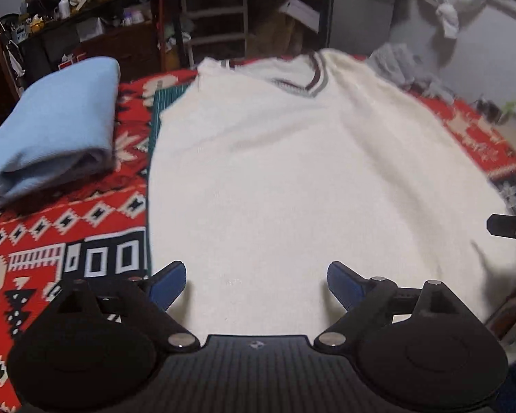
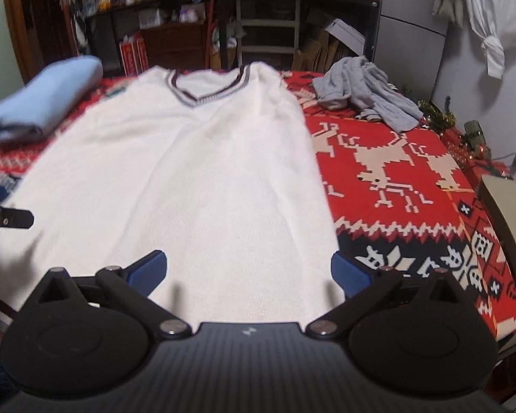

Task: Fold clothes
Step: 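Release the hem with both tools and lift them above the vest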

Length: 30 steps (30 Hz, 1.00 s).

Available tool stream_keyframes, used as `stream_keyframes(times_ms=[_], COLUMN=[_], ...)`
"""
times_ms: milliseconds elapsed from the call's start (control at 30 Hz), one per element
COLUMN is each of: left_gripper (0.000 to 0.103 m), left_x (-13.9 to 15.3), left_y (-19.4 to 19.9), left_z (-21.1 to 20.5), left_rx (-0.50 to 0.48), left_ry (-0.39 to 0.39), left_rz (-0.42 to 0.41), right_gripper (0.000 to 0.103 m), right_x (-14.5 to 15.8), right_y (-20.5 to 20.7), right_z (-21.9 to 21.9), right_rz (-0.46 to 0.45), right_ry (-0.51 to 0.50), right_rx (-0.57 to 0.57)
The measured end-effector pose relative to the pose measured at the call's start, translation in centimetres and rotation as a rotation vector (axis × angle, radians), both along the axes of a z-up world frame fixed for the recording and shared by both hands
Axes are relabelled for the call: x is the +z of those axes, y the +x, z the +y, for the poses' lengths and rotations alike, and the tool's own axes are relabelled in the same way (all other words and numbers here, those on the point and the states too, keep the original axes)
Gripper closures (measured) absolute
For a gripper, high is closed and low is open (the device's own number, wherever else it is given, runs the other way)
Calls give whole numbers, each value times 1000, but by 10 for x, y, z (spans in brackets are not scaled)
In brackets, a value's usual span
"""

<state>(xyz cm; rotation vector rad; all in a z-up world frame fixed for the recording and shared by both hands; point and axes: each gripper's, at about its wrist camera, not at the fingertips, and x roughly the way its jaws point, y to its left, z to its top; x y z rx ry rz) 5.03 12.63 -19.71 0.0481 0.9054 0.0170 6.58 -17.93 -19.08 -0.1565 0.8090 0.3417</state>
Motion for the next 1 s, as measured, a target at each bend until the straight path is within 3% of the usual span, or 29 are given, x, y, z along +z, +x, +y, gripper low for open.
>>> stream_keyframes(times_ms=[133,233,333,600,700,867,1000], left_gripper=[9,0,0,0,0,16,19], left_x=[-13,-16,-19,-25,-23,-10,7], left_y=[4,2,-4,-21,-15,-7,4], left_z=[-2,2,7,4,9,27,46], left_rx=[-4,3,10,-35,-56,-41,-20], left_ry=[16,7,-25,-12,-31,-118,-196], left_rz=[3,-7,-41,-164,-135,-112,-129], right_gripper=[0,0,0,0,0,2,7], right_x=[-21,-28,-31,-34,-34,-25,-1], right_y=[5,4,-1,-8,-10,-3,3], right_z=[9,3,-2,-4,-4,-9,-18], right_rz=[36,42,14,-45,-57,-28,-76], right_ry=[-42,1,25,42,45,85,141], right_rx=[19,-3,-4,-16,-11,-9,-24])
